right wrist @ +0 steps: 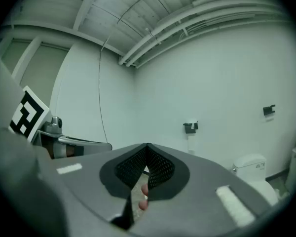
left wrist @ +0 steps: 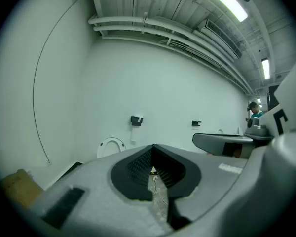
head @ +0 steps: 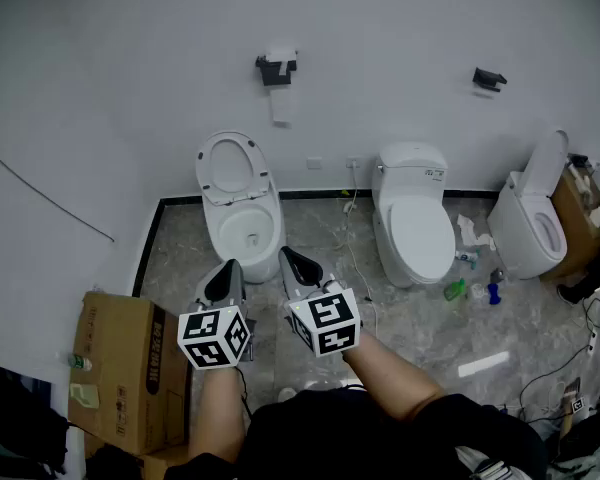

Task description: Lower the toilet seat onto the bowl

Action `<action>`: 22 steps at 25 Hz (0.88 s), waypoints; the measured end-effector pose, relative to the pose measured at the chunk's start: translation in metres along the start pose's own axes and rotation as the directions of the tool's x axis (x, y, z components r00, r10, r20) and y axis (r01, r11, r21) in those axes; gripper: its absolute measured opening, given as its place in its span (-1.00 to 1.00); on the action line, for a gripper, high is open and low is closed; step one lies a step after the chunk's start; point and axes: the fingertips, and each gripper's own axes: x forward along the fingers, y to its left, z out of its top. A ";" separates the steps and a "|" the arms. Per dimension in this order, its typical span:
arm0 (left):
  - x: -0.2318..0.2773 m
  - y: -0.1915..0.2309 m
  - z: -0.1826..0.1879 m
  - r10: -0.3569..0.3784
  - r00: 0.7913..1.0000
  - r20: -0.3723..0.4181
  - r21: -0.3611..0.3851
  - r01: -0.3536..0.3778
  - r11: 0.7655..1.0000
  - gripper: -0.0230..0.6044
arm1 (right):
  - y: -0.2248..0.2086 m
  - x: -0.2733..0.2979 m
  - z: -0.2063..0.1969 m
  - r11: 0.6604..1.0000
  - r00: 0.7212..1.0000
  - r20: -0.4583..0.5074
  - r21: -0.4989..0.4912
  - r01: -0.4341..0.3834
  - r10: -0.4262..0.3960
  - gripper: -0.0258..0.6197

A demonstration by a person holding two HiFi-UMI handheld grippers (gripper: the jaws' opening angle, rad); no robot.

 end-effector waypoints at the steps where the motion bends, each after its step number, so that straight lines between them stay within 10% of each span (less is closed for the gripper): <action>1: -0.001 -0.002 -0.002 0.002 1.000 0.000 -0.002 -0.002 1.000 -0.90 | -0.001 -0.002 -0.001 1.000 1.000 0.003 0.008 -0.002 0.002 -0.90; 22: 0.022 -0.058 -0.030 0.027 0.998 -0.048 -0.012 -0.028 1.000 -0.90 | -0.054 -0.036 -0.022 0.997 0.998 -0.028 0.061 -0.051 0.053 -0.90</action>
